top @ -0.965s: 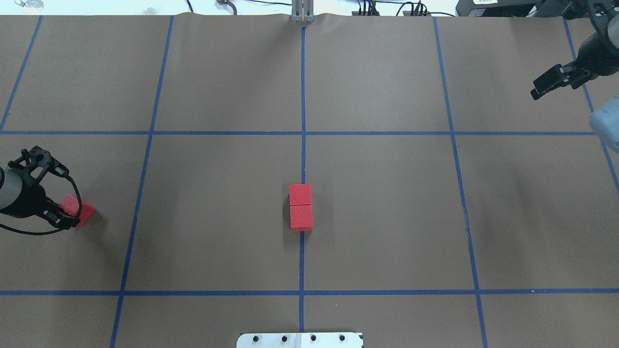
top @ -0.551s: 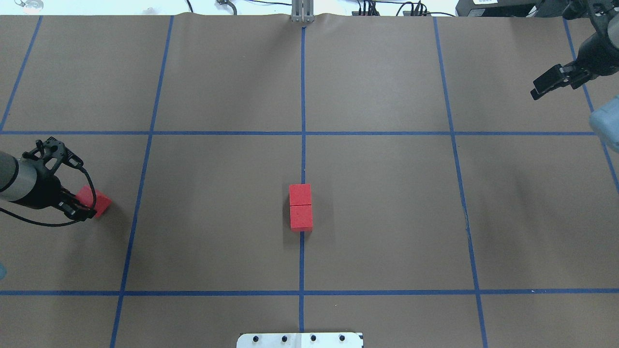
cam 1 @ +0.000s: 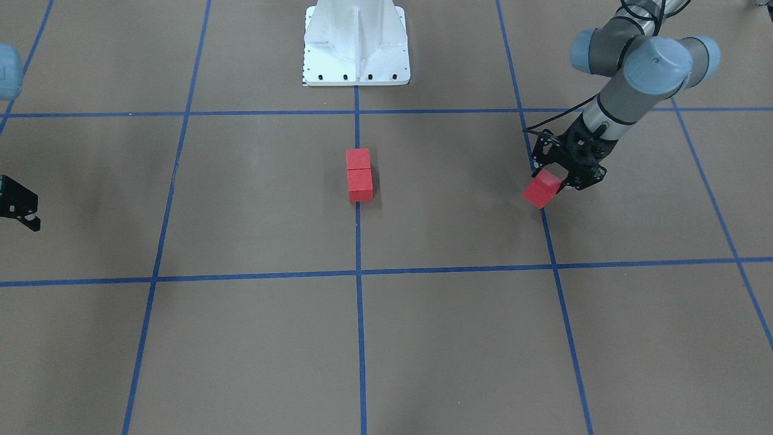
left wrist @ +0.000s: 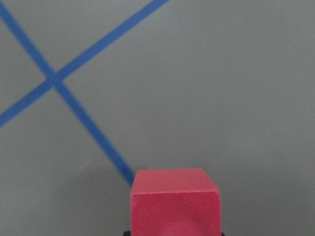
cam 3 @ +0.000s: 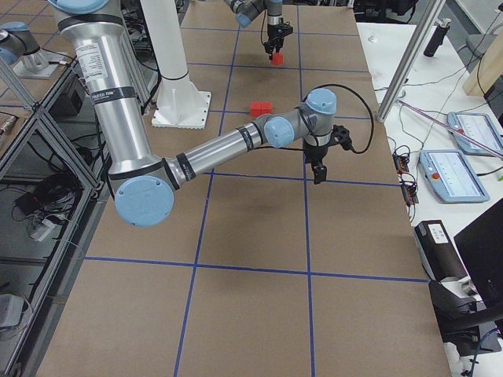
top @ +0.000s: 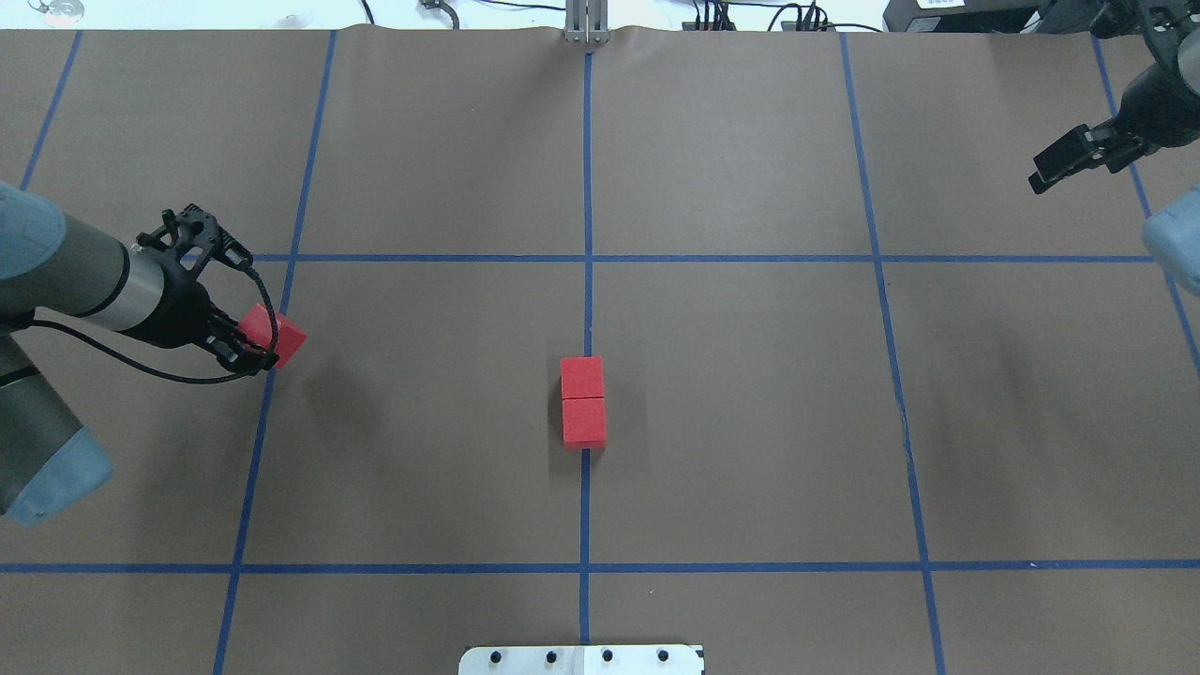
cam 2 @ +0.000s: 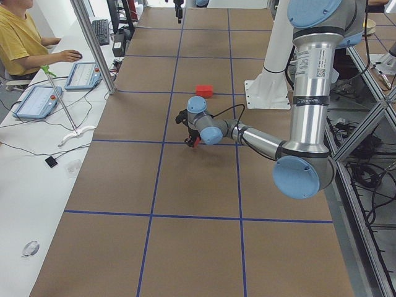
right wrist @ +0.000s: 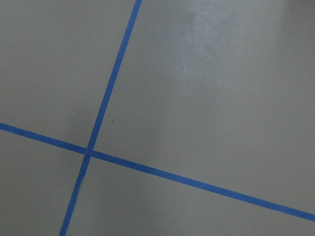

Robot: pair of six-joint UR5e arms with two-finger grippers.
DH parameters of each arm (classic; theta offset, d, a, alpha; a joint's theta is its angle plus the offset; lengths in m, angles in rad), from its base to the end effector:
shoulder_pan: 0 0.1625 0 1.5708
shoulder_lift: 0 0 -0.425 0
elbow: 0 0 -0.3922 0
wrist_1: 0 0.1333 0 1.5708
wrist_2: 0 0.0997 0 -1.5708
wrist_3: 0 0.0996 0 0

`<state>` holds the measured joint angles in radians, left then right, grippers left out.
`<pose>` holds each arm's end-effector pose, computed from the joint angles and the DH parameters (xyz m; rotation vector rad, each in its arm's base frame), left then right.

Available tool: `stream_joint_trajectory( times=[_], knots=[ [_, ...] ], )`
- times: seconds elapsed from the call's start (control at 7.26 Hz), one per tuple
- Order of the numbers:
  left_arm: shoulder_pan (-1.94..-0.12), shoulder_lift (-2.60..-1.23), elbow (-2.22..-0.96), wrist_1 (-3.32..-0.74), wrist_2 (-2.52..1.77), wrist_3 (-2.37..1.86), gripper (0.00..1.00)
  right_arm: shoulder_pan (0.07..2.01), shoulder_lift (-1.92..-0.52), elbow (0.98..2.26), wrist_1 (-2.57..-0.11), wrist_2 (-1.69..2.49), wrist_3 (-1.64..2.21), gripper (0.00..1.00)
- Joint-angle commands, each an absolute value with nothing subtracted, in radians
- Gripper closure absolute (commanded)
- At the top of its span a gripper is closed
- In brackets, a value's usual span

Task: Form red blocks into L shape at center
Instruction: 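Lift the red cube with the left gripper toward the center pair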

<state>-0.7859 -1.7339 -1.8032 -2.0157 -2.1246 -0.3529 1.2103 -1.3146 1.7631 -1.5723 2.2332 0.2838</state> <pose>0.3389 -0.4538 0.4130 0.4156 0.8934 0.6296 -0.1389 -0.5728 0.4313 0.2024 -0.7548 -0.2208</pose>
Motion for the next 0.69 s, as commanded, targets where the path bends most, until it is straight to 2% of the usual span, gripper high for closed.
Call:
stream_joint_trajectory(
  times=[0.0,0.28,0.55],
  knots=[
    [-0.785,-1.866,-1.802,-1.89,-2.122,-0.301,1.0,1.21,-1.315,1.763,-1.572,2.232,0.284,0.01],
    [-0.787,-1.897,-1.804,-1.879,-2.159,-0.243,1.0,1.21,-1.315,1.763,-1.572,2.23,0.284,0.01],
    [-0.795,-1.939,-1.796,-1.879,-2.282,-0.235,0.93,1.21,-1.315,1.761,-1.572,2.232,0.284,0.01]
  ],
)
